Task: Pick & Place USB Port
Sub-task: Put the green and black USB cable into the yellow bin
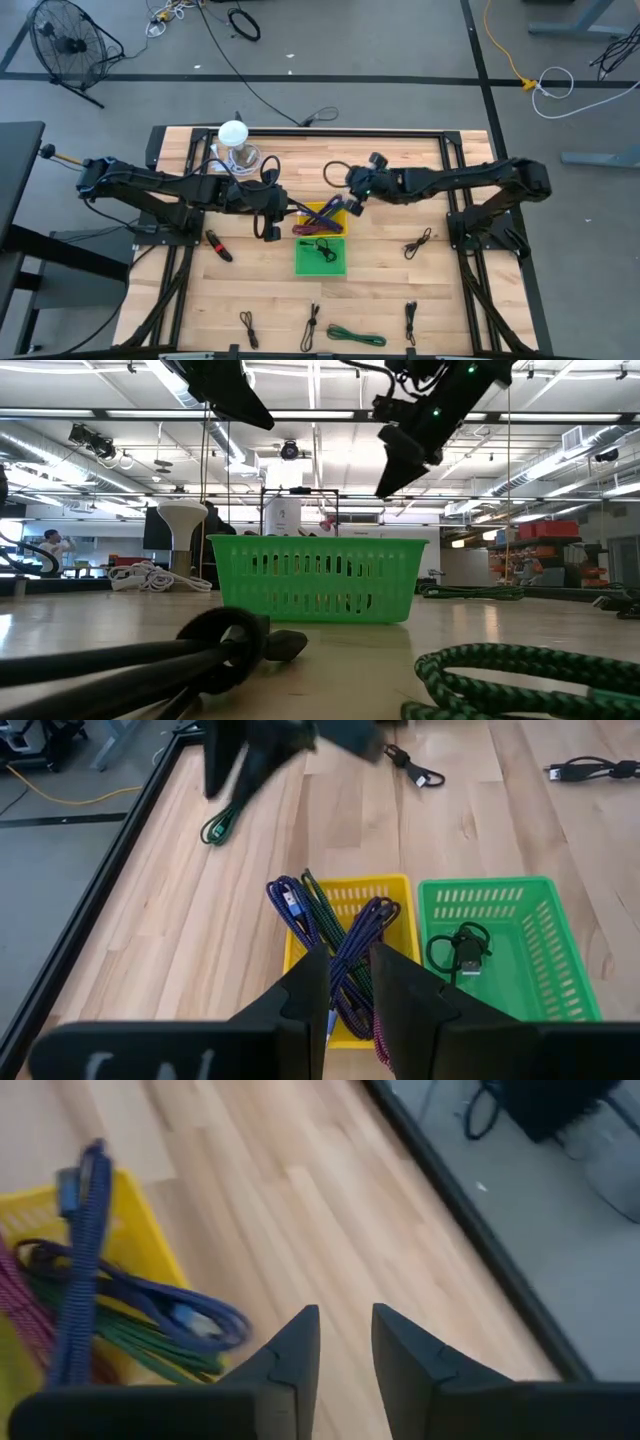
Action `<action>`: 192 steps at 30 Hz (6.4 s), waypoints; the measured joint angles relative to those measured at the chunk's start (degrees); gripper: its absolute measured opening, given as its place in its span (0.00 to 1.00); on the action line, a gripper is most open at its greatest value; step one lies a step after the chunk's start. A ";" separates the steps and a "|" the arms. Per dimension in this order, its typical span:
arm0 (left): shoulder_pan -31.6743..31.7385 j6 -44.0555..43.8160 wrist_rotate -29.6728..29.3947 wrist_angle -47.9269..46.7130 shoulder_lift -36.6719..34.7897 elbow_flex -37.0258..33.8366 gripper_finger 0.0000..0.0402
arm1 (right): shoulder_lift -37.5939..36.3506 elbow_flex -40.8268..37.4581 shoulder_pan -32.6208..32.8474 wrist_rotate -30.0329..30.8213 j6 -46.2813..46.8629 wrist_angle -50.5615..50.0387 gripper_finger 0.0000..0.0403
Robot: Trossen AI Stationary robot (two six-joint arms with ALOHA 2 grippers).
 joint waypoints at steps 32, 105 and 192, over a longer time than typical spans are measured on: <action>-0.02 0.01 0.05 -0.07 0.00 0.00 0.21 | -10.46 0.02 -32.63 -8.47 0.44 -12.18 0.23; -0.01 -0.95 -0.47 -0.92 0.00 0.00 0.21 | -13.10 -34.01 -37.15 -26.61 -5.67 12.25 0.18; 0.15 -0.92 -0.62 1.86 0.04 0.00 0.21 | -22.01 -23.47 8.33 -17.17 13.00 21.80 0.02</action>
